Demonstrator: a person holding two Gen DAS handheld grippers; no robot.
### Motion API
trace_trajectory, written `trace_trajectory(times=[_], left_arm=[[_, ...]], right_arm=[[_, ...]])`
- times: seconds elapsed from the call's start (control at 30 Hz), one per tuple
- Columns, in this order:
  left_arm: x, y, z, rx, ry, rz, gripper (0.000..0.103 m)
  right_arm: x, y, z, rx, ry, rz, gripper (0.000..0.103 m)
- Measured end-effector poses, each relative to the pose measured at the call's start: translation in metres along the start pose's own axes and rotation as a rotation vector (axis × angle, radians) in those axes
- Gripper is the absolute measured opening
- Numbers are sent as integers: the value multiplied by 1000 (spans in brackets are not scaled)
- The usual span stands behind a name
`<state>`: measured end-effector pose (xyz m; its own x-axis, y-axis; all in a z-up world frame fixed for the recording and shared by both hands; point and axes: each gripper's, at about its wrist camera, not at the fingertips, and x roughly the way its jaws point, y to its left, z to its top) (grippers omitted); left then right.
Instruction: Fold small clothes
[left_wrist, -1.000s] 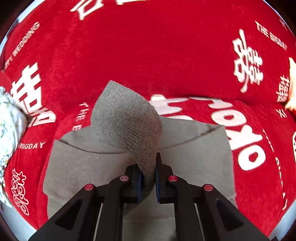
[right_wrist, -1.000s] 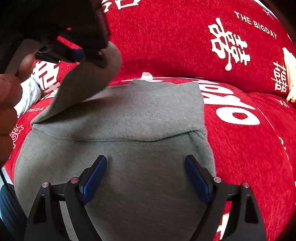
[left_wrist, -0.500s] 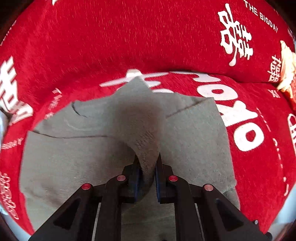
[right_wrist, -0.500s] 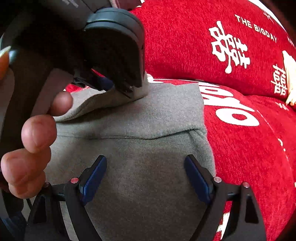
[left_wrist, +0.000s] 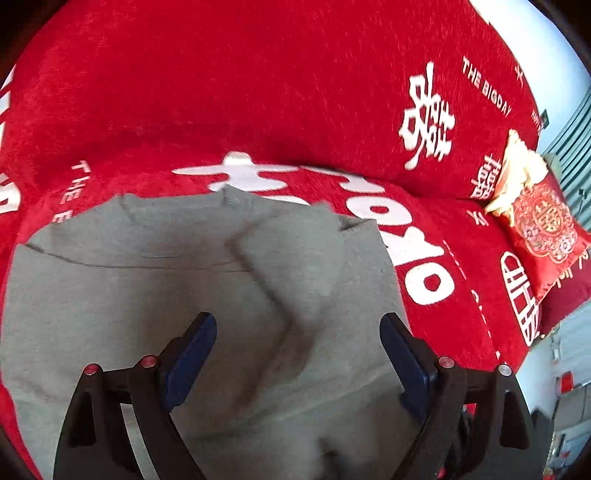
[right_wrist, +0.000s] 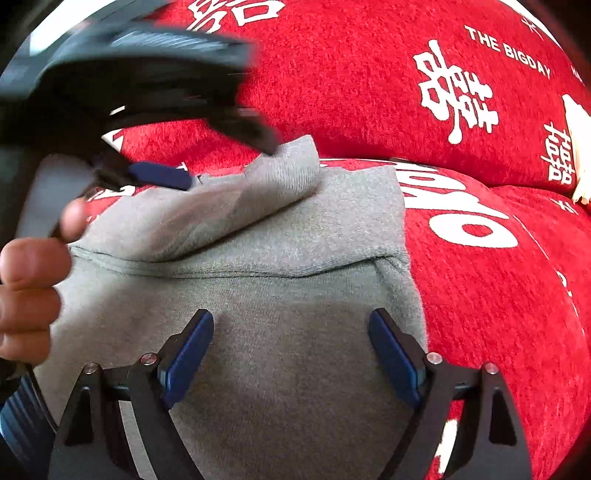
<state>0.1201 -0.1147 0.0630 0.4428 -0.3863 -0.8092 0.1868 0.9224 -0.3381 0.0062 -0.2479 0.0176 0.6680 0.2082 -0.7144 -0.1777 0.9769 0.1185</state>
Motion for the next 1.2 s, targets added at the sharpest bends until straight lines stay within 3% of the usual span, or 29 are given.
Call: trace_trajectory(times=[0.13, 0.27, 0.37, 0.5, 0.6, 0.73, 0.83, 1.07, 1.2], left_arm=[[-17, 37, -5, -49, -35, 67, 91], [-21, 67, -16, -71, -49, 250, 91], [-23, 83, -27, -80, -57, 329, 91], [-21, 95, -38, -73, -64, 399, 91], [-15, 105, -44, -81, -39, 408, 91], [-10, 110, -51, -65, -37, 414, 91], [-10, 108, -54, -48, -43, 424, 91], [-11, 108, -54, -41, -50, 407, 91], [-11, 107, -55, -36, -58, 405, 91]], right_arm=[[-3, -7, 10, 51, 6, 16, 89], [1, -1, 31, 34, -11, -8, 89], [9, 14, 53, 9, -29, -10, 89], [26, 45, 78, -23, -16, 49, 89], [46, 62, 91, -48, 26, 86, 89], [84, 50, 103, 49, 152, 106, 89], [103, 33, 106, 94, 245, 22, 89], [63, 12, 95, 11, 269, -204, 89], [33, -8, 90, 72, 226, -223, 89]])
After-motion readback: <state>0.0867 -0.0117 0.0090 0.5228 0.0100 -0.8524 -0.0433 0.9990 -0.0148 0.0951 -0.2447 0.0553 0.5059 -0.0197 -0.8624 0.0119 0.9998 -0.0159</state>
